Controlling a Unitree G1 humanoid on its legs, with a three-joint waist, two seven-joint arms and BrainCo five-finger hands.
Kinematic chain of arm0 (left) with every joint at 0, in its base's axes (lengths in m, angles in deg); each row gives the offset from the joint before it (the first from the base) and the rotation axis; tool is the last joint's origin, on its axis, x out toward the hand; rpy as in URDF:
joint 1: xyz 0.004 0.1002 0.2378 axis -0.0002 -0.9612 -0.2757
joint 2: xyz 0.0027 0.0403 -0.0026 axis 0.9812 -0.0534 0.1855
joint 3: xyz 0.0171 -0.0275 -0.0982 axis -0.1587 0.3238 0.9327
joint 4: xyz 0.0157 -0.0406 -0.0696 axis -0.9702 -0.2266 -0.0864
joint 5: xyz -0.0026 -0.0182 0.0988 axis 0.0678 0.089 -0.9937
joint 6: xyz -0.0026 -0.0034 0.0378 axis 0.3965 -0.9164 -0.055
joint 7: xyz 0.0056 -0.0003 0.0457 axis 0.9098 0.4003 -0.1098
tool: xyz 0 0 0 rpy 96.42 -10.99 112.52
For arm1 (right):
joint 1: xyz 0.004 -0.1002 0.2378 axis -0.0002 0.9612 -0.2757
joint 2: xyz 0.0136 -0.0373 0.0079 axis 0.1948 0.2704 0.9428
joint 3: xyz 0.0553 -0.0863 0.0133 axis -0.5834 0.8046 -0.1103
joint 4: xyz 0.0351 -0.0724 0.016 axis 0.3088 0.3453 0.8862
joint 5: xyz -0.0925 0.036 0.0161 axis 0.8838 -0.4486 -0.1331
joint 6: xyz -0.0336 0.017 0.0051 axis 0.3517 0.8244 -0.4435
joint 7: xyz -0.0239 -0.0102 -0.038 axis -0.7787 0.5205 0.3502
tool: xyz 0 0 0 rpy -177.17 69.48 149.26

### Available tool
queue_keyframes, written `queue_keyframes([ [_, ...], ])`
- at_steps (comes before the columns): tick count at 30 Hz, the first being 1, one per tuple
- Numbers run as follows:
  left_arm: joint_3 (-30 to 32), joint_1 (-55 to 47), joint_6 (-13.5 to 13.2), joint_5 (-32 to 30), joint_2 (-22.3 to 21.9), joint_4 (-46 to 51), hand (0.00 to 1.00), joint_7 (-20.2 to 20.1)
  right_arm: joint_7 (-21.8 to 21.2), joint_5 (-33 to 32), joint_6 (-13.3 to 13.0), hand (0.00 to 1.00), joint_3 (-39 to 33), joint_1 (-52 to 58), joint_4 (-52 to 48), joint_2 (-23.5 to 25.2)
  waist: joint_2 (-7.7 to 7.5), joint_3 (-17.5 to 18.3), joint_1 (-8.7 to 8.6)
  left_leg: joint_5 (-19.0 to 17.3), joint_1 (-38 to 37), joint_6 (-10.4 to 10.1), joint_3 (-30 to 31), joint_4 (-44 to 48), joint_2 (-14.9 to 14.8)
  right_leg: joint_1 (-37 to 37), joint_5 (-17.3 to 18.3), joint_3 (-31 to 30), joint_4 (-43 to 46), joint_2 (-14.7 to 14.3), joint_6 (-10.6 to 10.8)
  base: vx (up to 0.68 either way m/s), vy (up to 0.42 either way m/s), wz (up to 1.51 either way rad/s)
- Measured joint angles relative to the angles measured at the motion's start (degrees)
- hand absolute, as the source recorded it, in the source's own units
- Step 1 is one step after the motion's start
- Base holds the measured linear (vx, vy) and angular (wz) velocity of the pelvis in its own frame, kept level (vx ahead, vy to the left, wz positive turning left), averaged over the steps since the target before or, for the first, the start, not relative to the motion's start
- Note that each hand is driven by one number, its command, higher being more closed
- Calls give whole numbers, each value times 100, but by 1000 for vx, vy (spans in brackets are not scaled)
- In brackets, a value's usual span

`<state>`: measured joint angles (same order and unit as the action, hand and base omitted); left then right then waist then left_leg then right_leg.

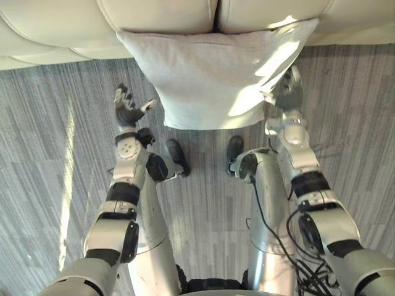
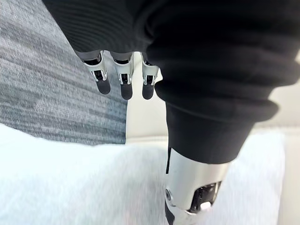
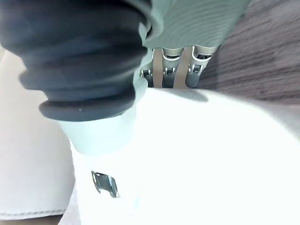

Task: Pick up cushions and gather them together orderly.

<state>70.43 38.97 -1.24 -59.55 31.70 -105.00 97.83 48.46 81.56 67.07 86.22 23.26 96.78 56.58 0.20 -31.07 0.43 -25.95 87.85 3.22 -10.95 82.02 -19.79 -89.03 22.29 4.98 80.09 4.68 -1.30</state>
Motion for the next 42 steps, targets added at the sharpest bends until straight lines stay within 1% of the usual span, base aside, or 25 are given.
queue_keyframes([
  [3,-32,154,15,-102,-6,-1,100,293,138,-49,6,100,-2,-201,0,34,-2,-17,-48,3,87,-2,-2,-4,6,-78,-2,6,-7,5,0,-2,1,-1],
  [6,-59,200,43,-276,165,1,100,427,165,-62,7,100,-2,-300,-1,29,-2,-17,-58,4,123,-5,-6,-4,6,-128,-2,15,-2,12,0,0,0,0],
  [11,-190,260,87,-350,185,99,100,612,165,-286,6,100,39,-296,-133,35,-3,-17,-84,11,123,-18,-6,17,8,-121,-4,15,16,20,-2,0,0,0],
  [13,-199,186,155,-406,173,361,100,725,165,-288,7,100,47,-220,-438,124,-3,-16,-135,27,112,-11,0,22,11,-106,-17,16,17,21,-19,0,0,0],
  [15,-283,65,163,-454,114,600,100,836,165,-280,2,100,49,115,-917,140,-3,-16,-138,34,27,2,11,27,5,-17,-18,28,28,21,-20,0,0,0],
  [17,-381,-226,164,-526,60,929,100,904,165,-275,-3,100,48,500,-1335,204,-5,-10,-138,34,-216,3,29,-33,1,244,-18,60,-36,16,-20,0,0,0],
  [18,-409,-426,163,-549,4,1154,100,957,165,-271,-5,100,48,710,-1554,271,-4,-7,-144,34,-434,3,30,-107,0,469,-18,75,-129,1,-20,-8,-38,-3],
  [19,-415,-702,160,-559,-98,1459,100,1012,167,-266,-22,100,48,1015,-1852,378,-2,-3,-147,33,-801,-1,25,-253,-3,853,-18,95,-298,-33,-20,-14,-46,-4],
  [20,-415,-922,148,-573,-179,1687,100,1068,182,-232,-75,100,48,1277,-2087,452,-9,28,-149,44,-1105,-26,10,-393,-3,1163,-21,100,-446,-62,-26,-33,-60,-4],
  [21,-424,-1195,91,-620,-248,1946,100,1073,188,-214,-215,100,48,1599,-2354,537,-7,181,-154,58,-1332,-69,-30,-582,5,1391,-41,116,-647,-71,-56,-33,-65,-3],
  [22,-482,-1578,-41,-711,-302,2389,100,1075,191,-155,-361,100,48,2043,-2835,655,-24,342,-155,98,-1764,-192,-119,-946,40,1791,-95,123,-1010,-89,-41,-23,-66,-1],
  [23,-527,-1709,-93,-770,-316,2526,100,1078,192,-85,-413,100,48,2211,-3020,678,-21,345,-152,125,-1995,-238,-154,-1102,58,2004,-113,121,-1156,-90,-22,17,-77,0],
  [24,-643,-2037,-158,-790,-343,2819,100,1079,192,21,-495,100,68,2589,-3342,728,-27,469,-144,160,-2399,-293,-233,-1398,96,2385,-149,124,-1443,-92,-14,23,-51,0],
  [25,-697,-2238,-164,-799,-378,2986,100,1078,192,38,-505,100,83,2803,-3491,759,-29,580,-141,193,-2581,-294,-271,-1534,99,2558,-167,138,-1585,-93,-8,58,-59,1],
  [26,-832,-2661,-221,-883,-460,3269,100,1077,192,197,-536,100,95,3236,-3736,817,-21,802,-136,234,-2961,-308,-340,-1819,125,2936,-202,157,-1861,-99,-48,128,-40,4],
  [27,-972,-3050,-298,-904,-575,3477,100,1065,189,250,-575,100,112,3652,-3964,814,-21,939,-131,299,-3453,-326,-372,-2125,193,3428,-233,178,-2161,-103,-36,166,-45,5],
  [28,-1051,-3213,-312,-903,-619,3577,100,1064,188,259,-580,100,126,3852,-4097,806,-23,964,-131,309,-3733,-327,-414,-2279,198,3707,-248,193,-2331,-113,-27,208,-32,-2],
  [30,-1198,-3926,-379,-912,-697,3902,100,1041,143,416,-629,100,334,4596,-4566,795,-23,1264,-134,361,-4693,-404,-578,-2945,262,4633,-336,212,-3030,-168,33,208,-4,-11],
  [31,-1231,-4079,-381,-913,-707,3945,100,1037,111,455,-639,100,381,4778,-4696,785,-20,1337,-136,380,-4934,-410,-631,-3124,296,4855,-354,203,-3193,-168,61,222,22,-10],
  [33,-1313,-4697,-433,-918,-719,4080,100,938,-50,461,-738,100,575,5397,-5024,745,-34,1627,-145,516,-5833,-451,-833,-3891,462,5683,-480,155,-3905,-169,141,235,44,-8],
  [34,-1327,-4836,-445,-919,-716,4113,100,908,-96,461,-764,100,600,5499,-5046,739,-32,1705,-153,559,-6017,-468,-866,-4085,510,5856,-529,145,-4091,-171,167,246,59,-6],
  [36,-1356,-5249,-529,-934,-705,4123,100,805,-260,470,-814,100,678,5650,-4966,660,-28,1949,-221,767,-6545,-474,-962,-4802,717,6357,-725,98,-4767,-168,217,252,65,-3],
  [37,-1362,-5432,-530,-985,-701,4123,100,787,-351,513,-814,100,702,5634,-4875,529,-15,2008,-268,939,-6867,-464,-995,-5261,851,6697,-919,90,-5259,-168,263,208,59,-1],
  [39,-1372,-5579,-530,-1015,-700,4123,100,781,-445,635,-814,100,708,5604,-4739,413,-10,2048,-270,1062,-7182,-459,-1008,-5679,951,7033,-1124,72,-5722,-198,290,205,67,-9],
  [42,-1412,-5806,-529,-1014,-692,4124,100,779,-510,689,-812,100,748,5593,-4552,323,-5,2112,-256,1076,-7619,-451,-1041,-6016,1065,7409,-1202,-44,-6021,-196,320,146,61,-17],
])
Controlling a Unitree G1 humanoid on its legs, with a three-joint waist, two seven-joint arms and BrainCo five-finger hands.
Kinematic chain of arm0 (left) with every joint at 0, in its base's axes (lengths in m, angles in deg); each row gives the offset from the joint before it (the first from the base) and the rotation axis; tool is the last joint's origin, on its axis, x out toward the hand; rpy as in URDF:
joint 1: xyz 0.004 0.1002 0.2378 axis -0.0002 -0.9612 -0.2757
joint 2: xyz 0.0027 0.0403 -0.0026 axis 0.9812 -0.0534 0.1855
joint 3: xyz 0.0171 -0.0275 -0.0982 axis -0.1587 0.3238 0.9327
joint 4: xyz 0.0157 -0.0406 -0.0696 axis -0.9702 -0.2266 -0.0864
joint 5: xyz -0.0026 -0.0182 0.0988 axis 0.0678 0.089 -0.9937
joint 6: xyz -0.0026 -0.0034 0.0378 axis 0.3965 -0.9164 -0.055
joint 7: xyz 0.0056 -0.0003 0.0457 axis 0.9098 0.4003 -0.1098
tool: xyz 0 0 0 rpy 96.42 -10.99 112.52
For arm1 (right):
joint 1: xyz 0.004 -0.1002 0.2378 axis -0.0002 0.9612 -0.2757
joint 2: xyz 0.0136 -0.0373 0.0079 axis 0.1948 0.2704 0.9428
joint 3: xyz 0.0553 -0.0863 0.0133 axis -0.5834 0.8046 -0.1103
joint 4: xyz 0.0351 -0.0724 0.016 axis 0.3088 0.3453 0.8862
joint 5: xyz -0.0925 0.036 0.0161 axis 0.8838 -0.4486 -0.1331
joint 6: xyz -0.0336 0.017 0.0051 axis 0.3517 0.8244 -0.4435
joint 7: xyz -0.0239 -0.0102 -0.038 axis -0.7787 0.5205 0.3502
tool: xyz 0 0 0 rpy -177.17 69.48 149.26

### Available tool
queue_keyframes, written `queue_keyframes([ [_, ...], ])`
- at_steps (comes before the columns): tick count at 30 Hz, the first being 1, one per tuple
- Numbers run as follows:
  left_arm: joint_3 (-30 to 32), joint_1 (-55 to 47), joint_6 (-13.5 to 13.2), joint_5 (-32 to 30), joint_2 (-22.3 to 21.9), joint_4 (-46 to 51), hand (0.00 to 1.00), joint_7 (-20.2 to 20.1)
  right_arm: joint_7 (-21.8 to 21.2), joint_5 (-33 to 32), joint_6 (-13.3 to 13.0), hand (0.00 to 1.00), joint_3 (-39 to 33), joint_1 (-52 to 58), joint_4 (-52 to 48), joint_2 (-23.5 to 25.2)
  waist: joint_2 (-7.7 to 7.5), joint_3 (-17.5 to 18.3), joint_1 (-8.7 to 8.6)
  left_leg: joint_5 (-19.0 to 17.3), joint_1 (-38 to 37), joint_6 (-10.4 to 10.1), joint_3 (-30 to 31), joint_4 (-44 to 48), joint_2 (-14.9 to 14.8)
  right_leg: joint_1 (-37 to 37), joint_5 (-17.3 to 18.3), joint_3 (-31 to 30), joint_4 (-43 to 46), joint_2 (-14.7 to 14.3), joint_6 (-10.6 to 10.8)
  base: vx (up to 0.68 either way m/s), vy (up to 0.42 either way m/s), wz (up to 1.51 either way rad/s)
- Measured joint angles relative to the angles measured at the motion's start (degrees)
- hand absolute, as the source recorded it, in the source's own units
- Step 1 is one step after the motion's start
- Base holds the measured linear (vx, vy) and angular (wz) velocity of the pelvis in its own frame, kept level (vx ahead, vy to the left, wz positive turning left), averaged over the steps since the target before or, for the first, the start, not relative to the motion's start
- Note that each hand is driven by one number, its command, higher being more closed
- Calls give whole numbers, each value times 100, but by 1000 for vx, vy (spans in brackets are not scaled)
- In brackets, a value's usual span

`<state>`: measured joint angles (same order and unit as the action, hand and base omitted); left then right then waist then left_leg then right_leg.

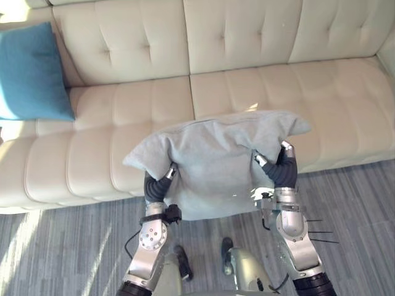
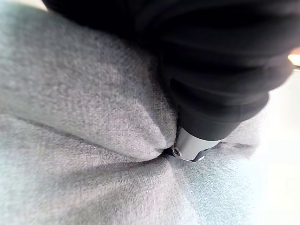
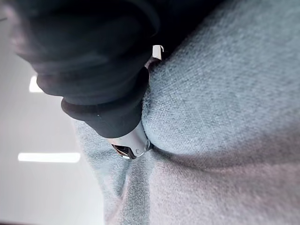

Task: Pick up cushions and gather them together orderly.

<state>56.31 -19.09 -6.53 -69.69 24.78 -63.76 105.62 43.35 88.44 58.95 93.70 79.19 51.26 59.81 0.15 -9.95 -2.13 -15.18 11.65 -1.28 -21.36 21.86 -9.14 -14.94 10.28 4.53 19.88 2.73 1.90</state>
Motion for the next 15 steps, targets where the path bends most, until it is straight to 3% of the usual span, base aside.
queue_keyframes([
  [4,-54,-179,50,9,113,-1,100,0,0,83,19,100,77,-159,425,-22,18,84,7,-28,-465,25,-18,-219,125,-184,3,-159,951,89,7,134,80,-18],
  [6,-95,-254,76,7,211,-1,100,-5,2,217,37,100,85,-180,660,-55,16,80,-6,-103,-910,33,-78,-393,197,-474,-141,-164,2089,191,232,104,36,-3],
  [8,-82,-237,79,-11,269,5,100,-4,2,266,51,100,138,-202,869,-132,73,61,-12,-278,-1230,65,-63,-524,222,-936,97,-68,2844,357,98,140,-26,1],
  [9,-74,-206,79,-25,270,8,100,-3,0,293,67,100,154,-236,954,-171,17,96,-10,-418,-1273,102,-25,-482,210,-1180,203,-27,2688,380,81,173,-114,8],
  [10,-85,-200,80,-51,282,10,100,-4,-7,339,99,100,156,-232,979,-260,126,34,-32,-496,-1340,7,57,-510,196,-1364,179,-67,2132,333,97,170,-135,13],
  [11,-89,-200,85,-66,288,9,100,-5,-13,349,122,100,160,-231,980,-329,103,47,-55,-523,-1397,-37,104,-544,183,-1404,101,-103,1718,305,125,226,-169,35],
  [13,-158,-189,97,-111,333,10,100,-40,-18,383,158,100,152,-210,979,-484,131,36,-208,-600,-1533,-206,295,-587,224,-1355,-632,-331,99,280,184,270,-194,61],
  [14,-283,-148,144,-114,309,-46,100,-89,-22,385,174,100,61,-110,974,-616,226,29,-310,-706,-1630,-428,516,-558,206,-1242,-1484,-399,-53,273,145,439,-257,74],
  [15,-468,-70,203,-145,209,-94,100,-171,-18,378,241,100,-163,9,967,-681,491,77,-281,-582,-1512,-611,802,-243,-18,-1305,-1047,-153,413,198,12,461,-266,69],
])
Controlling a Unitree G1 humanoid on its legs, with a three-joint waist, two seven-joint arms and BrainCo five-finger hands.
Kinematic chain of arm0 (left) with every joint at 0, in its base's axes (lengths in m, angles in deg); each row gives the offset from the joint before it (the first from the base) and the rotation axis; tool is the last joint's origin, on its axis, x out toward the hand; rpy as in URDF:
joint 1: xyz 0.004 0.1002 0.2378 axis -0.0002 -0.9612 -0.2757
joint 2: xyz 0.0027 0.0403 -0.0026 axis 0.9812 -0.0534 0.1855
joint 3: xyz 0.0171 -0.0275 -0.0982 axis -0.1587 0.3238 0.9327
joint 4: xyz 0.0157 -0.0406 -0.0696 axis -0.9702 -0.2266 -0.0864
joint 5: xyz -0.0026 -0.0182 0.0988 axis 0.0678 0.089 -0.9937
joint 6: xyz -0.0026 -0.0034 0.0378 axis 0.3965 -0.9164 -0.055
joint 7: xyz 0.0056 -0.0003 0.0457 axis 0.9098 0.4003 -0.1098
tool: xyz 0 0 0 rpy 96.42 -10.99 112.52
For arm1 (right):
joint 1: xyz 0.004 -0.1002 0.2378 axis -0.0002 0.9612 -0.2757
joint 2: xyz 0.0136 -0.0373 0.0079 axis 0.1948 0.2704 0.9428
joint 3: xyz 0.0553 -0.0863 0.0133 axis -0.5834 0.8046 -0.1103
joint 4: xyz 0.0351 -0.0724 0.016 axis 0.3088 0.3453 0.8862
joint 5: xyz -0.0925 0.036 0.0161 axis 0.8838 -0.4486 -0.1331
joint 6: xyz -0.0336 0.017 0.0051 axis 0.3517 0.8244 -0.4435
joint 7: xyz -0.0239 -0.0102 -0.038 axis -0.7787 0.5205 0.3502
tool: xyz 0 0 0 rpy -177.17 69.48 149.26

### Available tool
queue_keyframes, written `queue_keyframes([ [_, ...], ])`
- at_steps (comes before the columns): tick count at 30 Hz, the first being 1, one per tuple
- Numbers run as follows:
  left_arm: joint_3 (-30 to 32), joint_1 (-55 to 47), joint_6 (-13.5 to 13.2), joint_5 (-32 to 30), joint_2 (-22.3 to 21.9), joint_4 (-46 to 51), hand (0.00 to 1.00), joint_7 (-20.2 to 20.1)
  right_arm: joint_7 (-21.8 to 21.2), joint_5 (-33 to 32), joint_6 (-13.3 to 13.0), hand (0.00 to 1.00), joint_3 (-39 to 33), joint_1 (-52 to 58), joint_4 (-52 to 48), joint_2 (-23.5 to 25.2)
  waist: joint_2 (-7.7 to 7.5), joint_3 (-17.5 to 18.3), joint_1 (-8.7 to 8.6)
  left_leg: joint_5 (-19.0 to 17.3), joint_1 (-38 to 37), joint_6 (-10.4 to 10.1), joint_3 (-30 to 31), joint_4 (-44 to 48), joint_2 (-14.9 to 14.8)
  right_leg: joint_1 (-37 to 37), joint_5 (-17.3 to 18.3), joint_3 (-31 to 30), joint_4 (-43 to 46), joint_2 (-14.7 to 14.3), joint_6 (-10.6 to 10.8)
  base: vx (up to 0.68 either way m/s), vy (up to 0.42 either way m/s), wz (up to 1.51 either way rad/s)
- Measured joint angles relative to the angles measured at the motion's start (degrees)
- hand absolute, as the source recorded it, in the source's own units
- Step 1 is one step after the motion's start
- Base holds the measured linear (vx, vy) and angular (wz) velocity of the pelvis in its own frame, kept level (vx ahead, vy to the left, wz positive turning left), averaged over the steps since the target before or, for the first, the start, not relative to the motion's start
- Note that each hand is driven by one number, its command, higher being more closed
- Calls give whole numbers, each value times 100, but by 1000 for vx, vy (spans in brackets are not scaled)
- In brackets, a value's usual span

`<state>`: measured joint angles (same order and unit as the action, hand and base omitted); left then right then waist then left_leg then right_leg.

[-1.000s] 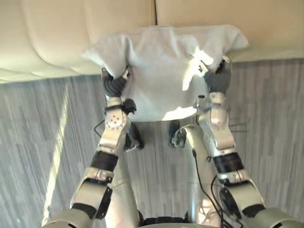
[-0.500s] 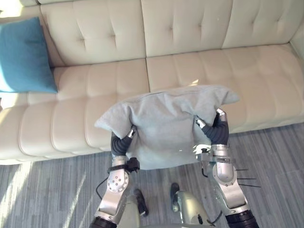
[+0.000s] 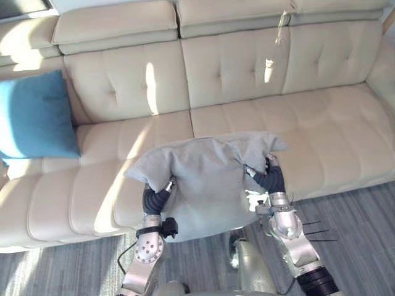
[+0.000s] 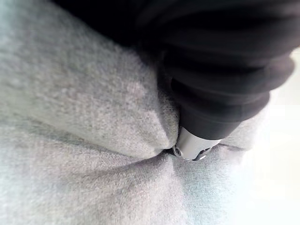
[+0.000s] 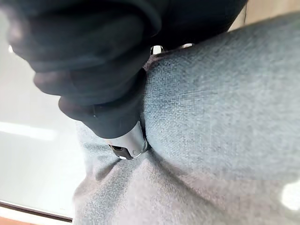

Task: Pick up cushions and gather them together orderly.

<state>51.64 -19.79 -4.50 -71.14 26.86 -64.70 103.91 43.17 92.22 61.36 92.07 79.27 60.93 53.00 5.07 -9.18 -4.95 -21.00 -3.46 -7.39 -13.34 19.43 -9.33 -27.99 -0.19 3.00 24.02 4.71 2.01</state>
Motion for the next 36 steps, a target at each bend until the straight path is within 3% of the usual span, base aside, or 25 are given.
queue_keyframes([
  [1,-44,66,3,-7,-16,-36,100,-52,-1,0,33,100,-82,21,0,9,-9,-6,-23,69,95,-84,128,333,-47,-22,93,60,220,35,-84,469,-274,46],
  [2,-86,200,5,-10,-67,-156,100,-76,-3,0,109,100,-190,8,0,-12,-7,-5,-2,303,464,-254,229,1224,-213,42,304,173,452,45,-221,321,-214,25],
  [3,-84,281,7,-10,-106,-239,100,-102,-4,1,110,100,-229,5,-3,-25,-7,-5,23,546,690,-253,206,1766,-322,142,388,199,460,38,-268,372,-230,16],
  [4,-87,421,19,-5,-164,-397,100,-190,0,-3,112,100,-323,9,-9,-19,-5,-13,97,750,1036,-166,33,2681,-633,471,452,282,231,4,-311,275,-151,9],
  [5,-88,466,23,-4,-188,-451,100,-220,3,-3,112,100,-368,11,-13,-8,-6,-15,106,744,1162,-154,-111,2981,-771,660,450,319,68,-18,-315,305,-154,15],
  [6,-91,515,23,-2,-217,-497,100,-310,11,-13,111,100,-437,54,-124,-14,-26,-11,100,645,1294,25,-372,3149,-894,1012,417,418,-262,-15,-339,256,-104,21],
  [8,-88,534,-4,-2,-225,-496,100,-441,11,-14,88,100,-580,145,-510,-13,-32,32,102,452,1574,338,-714,2453,-781,1354,290,514,-827,-6,-295,242,-43,23],
  [10,-89,546,-7,-2,-228,-496,100,-517,11,-12,-6,100,-627,67,-535,-13,30,98,113,445,1733,352,-702,1433,-553,1415,130,531,-1139,-7,-233,175,56,3],
  [11,-101,546,-4,-7,-216,-501,100,-519,13,2,-21,100,-639,39,-484,-14,65,118,116,627,1728,266,-651,757,-469,1415,73,520,-1209,-43,-176,210,187,-17],
  [12,-104,548,-4,-9,-225,-515,100,-519,15,2,-9,100,-639,57,-428,-5,125,129,121,1154,1686,356,-578,233,-458,1390,48,500,-1210,-165,-132,166,210,-20],
  [14,-100,607,0,-10,-152,-560,100,-521,13,4,29,100,-639,61,-356,116,4,124,121,1150,1647,387,-600,97,-364,1341,-9,437,-1209,-90,-42,71,147,-6],
  [16,-98,647,6,-11,36,-560,100,-521,9,9,58,100,-627,37,-352,259,-128,134,124,1248,1542,478,-765,-198,-78,1248,-102,216,-1282,74,99,50,176,-9],
  [18,-60,662,6,-13,154,-560,100,-519,9,21,69,100,-520,-102,-293,295,-127,133,135,1270,1507,513,-910,-325,105,1246,-229,10,-1493,206,237,14,199,-26],
  [22,19,1180,16,-242,336,-564,100,-373,89,80,109,100,-475,-787,43,394,-141,125,224,1231,1749,590,-1041,-341,240,1055,-535,-277,-1874,280,247,-66,103,-23],
  [27,361,2591,32,-711,401,-935,100,251,689,532,168,100,-270,-2496,553,365,-153,-46,228,1280,2447,666,-935,-78,200,593,-778,-282,-1993,297,263,-143,-9,6],
  [32,797,4665,130,-1197,678,-1789,100,860,1213,977,222,100,-290,-4638,1230,235,-193,-496,223,1485,3088,776,-725,57,193,149,-1005,-135,-2031,283,251,-166,-48,19],
  [36,1134,6602,305,-1540,973,-2645,100,1578,1714,1252,309,100,-446,-6510,2122,255,-234,-922,265,1763,3585,856,-712,40,216,-358,-1208,-144,-2038,292,207,-90,-36,9],
])
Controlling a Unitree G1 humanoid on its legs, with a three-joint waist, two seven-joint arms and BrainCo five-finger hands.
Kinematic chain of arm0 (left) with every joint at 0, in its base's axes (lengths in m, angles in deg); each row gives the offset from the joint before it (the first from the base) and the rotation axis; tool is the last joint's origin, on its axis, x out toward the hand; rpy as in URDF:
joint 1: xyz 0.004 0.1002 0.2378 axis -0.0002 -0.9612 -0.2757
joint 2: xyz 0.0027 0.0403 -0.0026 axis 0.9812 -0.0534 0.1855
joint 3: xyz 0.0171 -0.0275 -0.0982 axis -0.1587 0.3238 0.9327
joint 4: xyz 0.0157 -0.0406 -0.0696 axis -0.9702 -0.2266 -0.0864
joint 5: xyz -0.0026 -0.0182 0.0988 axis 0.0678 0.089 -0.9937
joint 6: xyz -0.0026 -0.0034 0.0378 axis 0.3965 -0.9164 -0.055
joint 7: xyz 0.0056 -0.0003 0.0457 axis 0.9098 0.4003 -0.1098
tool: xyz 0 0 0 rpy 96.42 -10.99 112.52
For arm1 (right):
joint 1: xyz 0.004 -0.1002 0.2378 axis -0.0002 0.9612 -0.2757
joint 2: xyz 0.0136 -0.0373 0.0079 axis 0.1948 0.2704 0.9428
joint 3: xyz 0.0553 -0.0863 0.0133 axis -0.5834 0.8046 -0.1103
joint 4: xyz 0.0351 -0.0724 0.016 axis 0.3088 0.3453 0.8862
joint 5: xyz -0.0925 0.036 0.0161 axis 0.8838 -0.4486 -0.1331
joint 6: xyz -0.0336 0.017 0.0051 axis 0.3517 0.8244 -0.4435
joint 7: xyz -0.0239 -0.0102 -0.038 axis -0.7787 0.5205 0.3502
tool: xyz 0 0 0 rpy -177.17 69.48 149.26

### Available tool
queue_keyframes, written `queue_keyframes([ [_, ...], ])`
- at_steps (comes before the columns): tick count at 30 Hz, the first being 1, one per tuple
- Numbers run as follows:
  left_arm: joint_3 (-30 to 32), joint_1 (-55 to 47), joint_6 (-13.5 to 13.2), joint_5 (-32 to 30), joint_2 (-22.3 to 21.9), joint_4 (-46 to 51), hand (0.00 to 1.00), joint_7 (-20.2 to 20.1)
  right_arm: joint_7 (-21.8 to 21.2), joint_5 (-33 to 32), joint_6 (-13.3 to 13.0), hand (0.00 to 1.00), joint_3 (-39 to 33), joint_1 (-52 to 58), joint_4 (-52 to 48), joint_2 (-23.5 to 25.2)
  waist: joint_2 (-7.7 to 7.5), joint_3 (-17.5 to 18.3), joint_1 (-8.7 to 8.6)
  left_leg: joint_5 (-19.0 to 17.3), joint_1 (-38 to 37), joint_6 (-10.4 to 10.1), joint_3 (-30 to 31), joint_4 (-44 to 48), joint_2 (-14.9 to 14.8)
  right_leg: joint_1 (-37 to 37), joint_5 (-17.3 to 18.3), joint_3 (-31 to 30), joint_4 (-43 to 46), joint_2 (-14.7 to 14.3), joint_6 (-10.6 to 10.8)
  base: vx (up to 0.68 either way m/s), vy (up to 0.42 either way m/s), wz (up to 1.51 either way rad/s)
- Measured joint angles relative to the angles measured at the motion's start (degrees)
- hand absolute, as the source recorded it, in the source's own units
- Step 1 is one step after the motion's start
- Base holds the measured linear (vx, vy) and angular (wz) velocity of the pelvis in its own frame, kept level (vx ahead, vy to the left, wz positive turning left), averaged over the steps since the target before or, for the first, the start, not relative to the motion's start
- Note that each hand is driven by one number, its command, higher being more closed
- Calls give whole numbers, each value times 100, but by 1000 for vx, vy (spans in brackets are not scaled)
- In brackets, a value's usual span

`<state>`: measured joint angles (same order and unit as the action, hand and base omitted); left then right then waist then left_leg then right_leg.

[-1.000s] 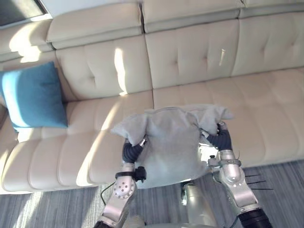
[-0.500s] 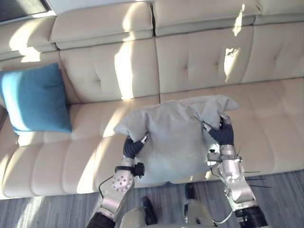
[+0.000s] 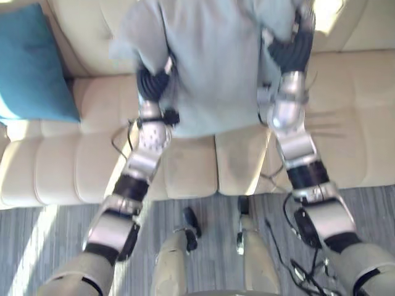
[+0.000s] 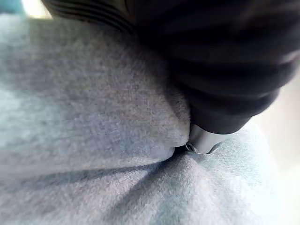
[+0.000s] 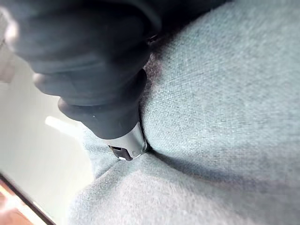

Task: Pick up cushions and gather them together orderly.

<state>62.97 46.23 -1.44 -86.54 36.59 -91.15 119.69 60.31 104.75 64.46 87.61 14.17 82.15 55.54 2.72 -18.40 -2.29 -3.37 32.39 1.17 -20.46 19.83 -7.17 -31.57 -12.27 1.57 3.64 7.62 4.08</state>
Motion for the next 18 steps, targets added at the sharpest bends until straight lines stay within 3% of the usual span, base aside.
queue_keyframes([
  [3,340,1512,74,-101,44,-860,100,286,273,146,69,100,-418,-1171,888,85,6,-280,-14,134,412,47,11,3,15,-387,-139,9,-3,30,-13,-53,-28,8],
  [7,337,2877,139,-87,203,-1822,100,386,593,134,142,100,-630,-2080,1518,102,2,-546,-94,360,653,94,9,-307,165,-655,-302,13,-177,112,4,-17,-19,11],
  [12,261,3782,168,106,328,-2431,100,315,699,99,162,100,-721,-2951,1957,-109,12,-784,-179,676,964,82,42,-785,343,-981,-529,20,-513,198,8,-16,4,16],
  [13,260,3817,169,124,336,-2449,100,277,699,99,162,0,-720,-3006,1995,-137,13,-784,-179,696,1019,96,41,-798,347,-1041,-532,21,-513,200,8,-21,4,8],
  [14,259,3859,168,141,357,-2491,100,225,699,95,162,0,-716,-3112,2116,-173,11,-787,-180,707,1126,96,43,-799,342,-1149,-547,20,-514,200,6,-15,16,3],
  [15,259,3867,167,153,364,-2577,0,169,691,50,162,0,-691,-3241,2309,-235,9,-849,-180,711,1188,96,31,-799,338,-1221,-563,-5,-516,212,13,0,0,0],
  [18,299,3865,169,248,355,-2952,0,114,660,-97,170,0,-568,-3298,2607,-379,14,-935,-169,711,1362,96,-2,-799,337,-1413,-568,-44,-515,215,14,-14,16,-2],
])
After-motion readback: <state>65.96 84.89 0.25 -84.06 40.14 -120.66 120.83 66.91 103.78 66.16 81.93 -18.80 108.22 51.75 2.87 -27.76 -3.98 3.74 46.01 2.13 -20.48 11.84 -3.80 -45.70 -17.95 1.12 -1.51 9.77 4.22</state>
